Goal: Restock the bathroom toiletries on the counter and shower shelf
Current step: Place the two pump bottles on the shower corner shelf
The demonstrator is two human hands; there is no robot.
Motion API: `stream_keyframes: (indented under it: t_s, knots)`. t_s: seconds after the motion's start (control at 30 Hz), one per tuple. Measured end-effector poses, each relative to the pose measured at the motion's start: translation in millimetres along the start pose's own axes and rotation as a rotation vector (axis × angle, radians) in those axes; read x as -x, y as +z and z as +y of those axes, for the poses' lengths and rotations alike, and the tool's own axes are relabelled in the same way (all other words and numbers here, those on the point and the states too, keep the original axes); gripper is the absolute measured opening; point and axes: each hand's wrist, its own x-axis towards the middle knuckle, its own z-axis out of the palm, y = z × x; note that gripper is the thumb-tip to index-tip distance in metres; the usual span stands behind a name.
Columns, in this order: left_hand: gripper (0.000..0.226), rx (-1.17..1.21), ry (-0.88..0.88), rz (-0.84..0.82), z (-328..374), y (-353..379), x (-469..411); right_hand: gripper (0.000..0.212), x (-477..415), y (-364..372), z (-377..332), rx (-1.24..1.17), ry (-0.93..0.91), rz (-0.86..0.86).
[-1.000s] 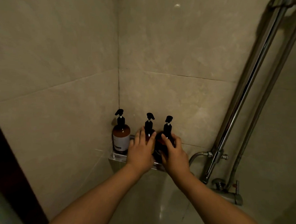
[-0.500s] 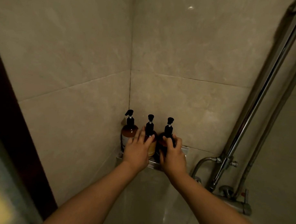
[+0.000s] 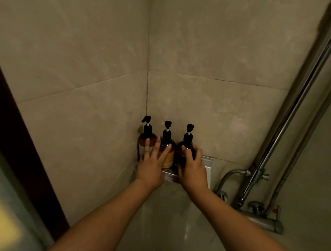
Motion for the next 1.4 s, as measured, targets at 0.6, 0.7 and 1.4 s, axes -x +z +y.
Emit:
stream_keyframes:
  t_s: [0.6, 0.7, 1.4]
  knots:
    - [0.115, -0.071, 0.048, -0.067, -12.0, -13.0, -3.8, 0.091, 2.5, -0.5, 6.0, 0.194, -0.029, -0.058]
    - [0.116, -0.085, 0.060, -0.088, -10.1, -17.7, -6.7, 0.085, -0.5, -7.3, 10.8, 0.328, -0.092, -0.081]
    - [0.093, 0.030, 0.069, -0.042, 2.6, -43.3, -13.3, 0.058, -12.5, -33.5, -6.7, 0.266, -0.061, -0.241]
